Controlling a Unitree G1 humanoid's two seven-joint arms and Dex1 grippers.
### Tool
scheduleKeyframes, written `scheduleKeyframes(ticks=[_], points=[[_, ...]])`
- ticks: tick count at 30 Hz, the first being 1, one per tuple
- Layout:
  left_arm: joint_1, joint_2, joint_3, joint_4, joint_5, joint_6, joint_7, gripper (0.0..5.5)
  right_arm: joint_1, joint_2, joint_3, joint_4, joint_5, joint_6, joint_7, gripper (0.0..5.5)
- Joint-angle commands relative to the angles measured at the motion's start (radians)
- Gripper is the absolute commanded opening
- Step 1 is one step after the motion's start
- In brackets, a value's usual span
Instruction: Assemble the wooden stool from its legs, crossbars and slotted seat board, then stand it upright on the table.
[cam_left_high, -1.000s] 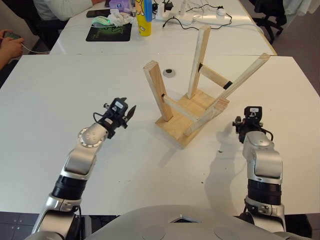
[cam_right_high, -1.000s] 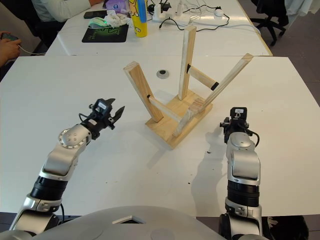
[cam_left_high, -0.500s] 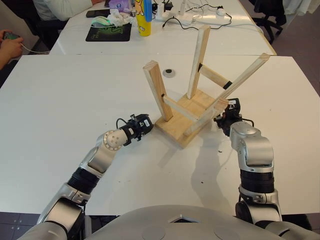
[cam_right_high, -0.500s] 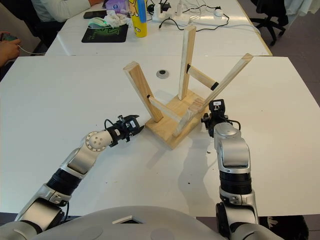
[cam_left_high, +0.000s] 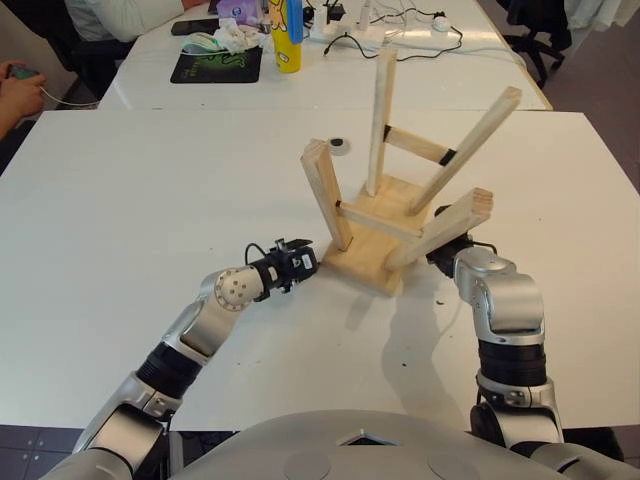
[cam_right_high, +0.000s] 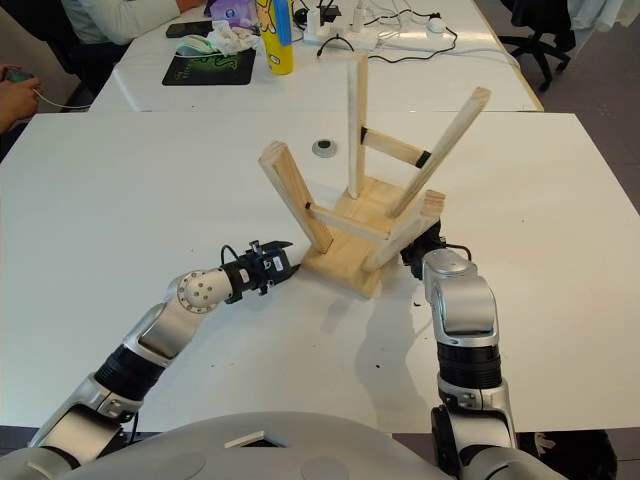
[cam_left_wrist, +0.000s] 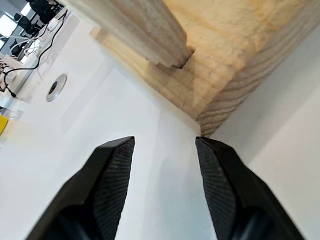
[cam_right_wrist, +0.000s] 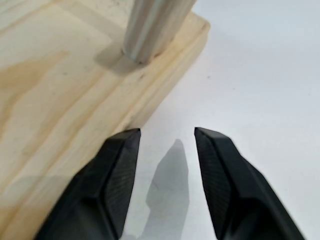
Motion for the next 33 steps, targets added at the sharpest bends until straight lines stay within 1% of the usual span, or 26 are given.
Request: scheduleKeyframes(ticks=[1,4,7,10,13,19,23,27,30,33], points=[[0.005,-0.037,-0.008,-0.101,-0.03,0.056,-0.036,2.28,-0.074,-0.008,-0.004,0.04,0.103,0.012,0.114,1.99],[-0.008,-0.05,-0.009,-0.096,-0.01,0.086,-0.031,2.28,-0.143,-0.028,0.003,0.067,0.154,-0.006,0.189,1.99],[-0.011,-0.062,-0.004,-0.097,-0.005,0.104,-0.02,2.28,-0.192,-0.038,0.022,0.113,0.169,-0.036,0.226,1.99],[0.01,-0.058,0.008,-0.12,-0.004,0.119,-0.014,2.28,-0.235,-0.016,0.033,0.151,0.188,-0.034,0.245,1.99],[0.026,-0.052,0.032,-0.141,-0.006,0.128,0.001,2.28,-0.255,-0.031,0.058,0.213,0.157,-0.05,0.224,1.99],[0.036,-0.045,0.081,-0.202,-0.014,0.155,0.017,2.28,-0.267,-0.067,0.05,0.298,0.111,-0.108,0.179,1.99],[0.032,-0.032,0.104,-0.224,-0.015,0.17,0.017,2.28,-0.276,-0.061,0.031,0.305,0.11,-0.158,0.167,1.99],[0.061,-0.003,0.15,-0.226,-0.016,0.179,0.028,2.28,-0.266,-0.077,0.024,0.274,0.1,-0.176,0.157,1.99],[0.096,0.022,0.18,-0.232,-0.012,0.197,0.037,2.28,-0.248,-0.139,0.032,0.25,0.086,-0.186,0.176,1.99],[0.133,0.022,0.223,-0.246,-0.015,0.237,0.07,2.28,-0.245,-0.215,0.03,0.271,0.057,-0.22,0.186,1.99]])
